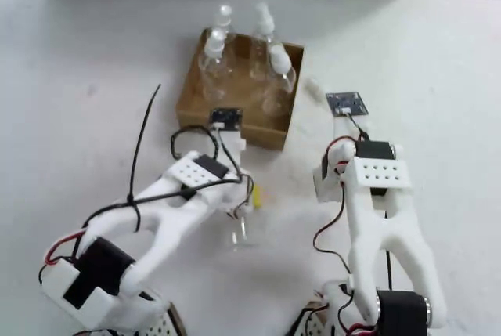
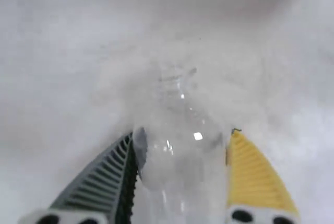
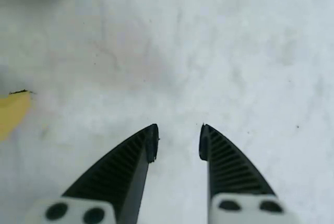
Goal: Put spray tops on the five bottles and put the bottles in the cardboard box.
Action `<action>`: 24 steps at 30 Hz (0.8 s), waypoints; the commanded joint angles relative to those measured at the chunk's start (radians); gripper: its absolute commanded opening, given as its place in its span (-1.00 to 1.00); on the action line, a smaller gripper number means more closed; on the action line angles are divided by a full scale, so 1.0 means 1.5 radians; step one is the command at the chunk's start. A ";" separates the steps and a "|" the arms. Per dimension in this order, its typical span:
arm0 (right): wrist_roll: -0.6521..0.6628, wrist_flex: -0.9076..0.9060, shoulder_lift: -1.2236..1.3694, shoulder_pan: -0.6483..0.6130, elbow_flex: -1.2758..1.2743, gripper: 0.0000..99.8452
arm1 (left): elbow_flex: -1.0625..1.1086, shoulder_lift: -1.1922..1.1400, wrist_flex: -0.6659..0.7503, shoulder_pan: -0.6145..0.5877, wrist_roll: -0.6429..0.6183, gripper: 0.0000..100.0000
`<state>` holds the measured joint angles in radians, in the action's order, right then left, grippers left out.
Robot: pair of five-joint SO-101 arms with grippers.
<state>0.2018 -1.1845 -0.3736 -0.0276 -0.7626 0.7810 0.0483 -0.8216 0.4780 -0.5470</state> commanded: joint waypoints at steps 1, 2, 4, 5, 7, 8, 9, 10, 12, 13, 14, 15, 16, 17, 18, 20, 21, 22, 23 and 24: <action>0.008 0.011 -0.018 0.007 0.003 -0.79 | -0.044 0.001 -0.015 -0.014 0.090 -0.95; 0.008 0.011 -0.018 0.008 0.003 -0.79 | -0.052 0.001 -0.034 -0.017 0.125 -0.92; 0.008 0.011 -0.018 0.009 0.003 -0.79 | -0.072 0.001 -0.071 -0.025 0.172 -0.86; 0.008 0.011 -0.018 0.009 0.003 -0.79 | -0.079 0.001 -0.089 -0.029 0.178 -0.83; 0.015 0.011 -0.018 0.009 0.002 -0.79 | -0.086 0.001 -0.119 -0.030 0.182 -0.73; 0.026 0.011 -0.018 0.009 0.002 -0.79 | -0.085 0.001 -0.123 -0.030 0.182 -0.67; 0.031 0.011 -0.018 0.009 0.002 -0.79 | -0.082 -0.001 -0.123 -0.030 0.179 -0.59; 0.031 0.011 -0.018 0.009 0.001 -0.79 | -0.082 -0.002 -0.123 -0.030 0.177 -0.51; 0.031 0.011 -0.018 0.010 0.001 -0.79 | -0.082 -0.004 -0.123 -0.030 0.168 -0.37; 0.031 0.011 -0.018 0.010 0.001 -0.79 | -0.082 -0.003 -0.124 -0.030 0.152 -0.31; 0.031 0.011 -0.018 0.010 0.001 -0.79 | -0.082 -0.001 -0.126 -0.030 0.136 -0.26; 0.031 0.011 -0.018 0.010 0.001 -0.79 | -0.083 -0.001 -0.127 -0.030 0.126 -0.24; 0.031 0.011 -0.018 0.010 0.001 -0.79 | -0.086 -0.001 -0.128 -0.030 0.120 -0.23; 0.031 0.011 -0.018 0.010 0.001 -0.79 | -0.088 0.001 -0.128 -0.030 0.120 -0.23; 0.032 0.011 -0.018 0.009 0.001 -0.79 | -0.088 0.002 -0.129 -0.030 0.116 -0.23; 0.033 0.011 -0.018 0.009 0.001 -0.79 | -0.089 0.010 -0.129 -0.030 0.115 -0.23; 0.034 0.011 -0.018 0.009 0.001 -0.79 | -0.088 0.022 -0.129 -0.030 0.115 -0.23; 0.034 0.011 -0.018 0.009 0.001 -0.79 | -0.088 0.036 -0.129 -0.030 0.115 -0.23; 0.034 0.011 -0.018 0.009 0.001 -0.79 | -0.088 0.053 -0.129 -0.030 0.114 -0.23; 0.035 0.011 -0.018 0.009 0.001 -0.79 | -0.088 0.069 -0.129 -0.030 0.114 -0.23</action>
<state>0.2432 -1.1845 -0.3736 -0.0276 -0.7672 0.7043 0.0667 -0.9950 0.4442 -0.3644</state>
